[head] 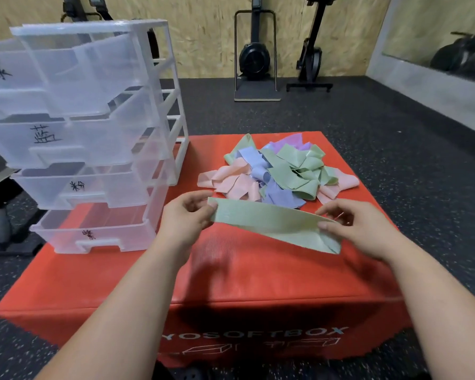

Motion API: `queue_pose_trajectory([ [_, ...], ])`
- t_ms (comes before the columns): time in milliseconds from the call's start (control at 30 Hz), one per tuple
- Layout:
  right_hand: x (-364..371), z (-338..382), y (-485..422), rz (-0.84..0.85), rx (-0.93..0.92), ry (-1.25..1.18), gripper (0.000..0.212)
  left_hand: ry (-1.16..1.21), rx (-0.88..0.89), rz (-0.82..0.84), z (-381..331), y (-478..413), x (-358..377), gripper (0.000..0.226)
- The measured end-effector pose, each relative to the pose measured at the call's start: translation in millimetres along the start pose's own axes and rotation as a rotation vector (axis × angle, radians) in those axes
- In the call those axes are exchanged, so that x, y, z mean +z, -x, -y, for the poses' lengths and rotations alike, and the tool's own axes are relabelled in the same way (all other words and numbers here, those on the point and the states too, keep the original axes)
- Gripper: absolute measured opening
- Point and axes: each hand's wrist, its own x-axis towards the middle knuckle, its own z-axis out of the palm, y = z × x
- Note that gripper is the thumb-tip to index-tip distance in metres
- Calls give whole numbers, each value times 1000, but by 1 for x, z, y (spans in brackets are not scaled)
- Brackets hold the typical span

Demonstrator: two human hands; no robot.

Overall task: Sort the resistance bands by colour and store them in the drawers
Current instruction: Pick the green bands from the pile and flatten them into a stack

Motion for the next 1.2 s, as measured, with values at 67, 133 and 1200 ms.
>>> queue_pose_trajectory([
  [67,4,-13,0,40,57,35,33,-315,-26,-4,15,-5,-4,23],
  [133,13,-28,1,116,126,188,39,-704,-46,35,27,-7,-8,27],
  [1200,35,-29,8,11,391,171,34,-1085,47,77,41,7,-21,31],
])
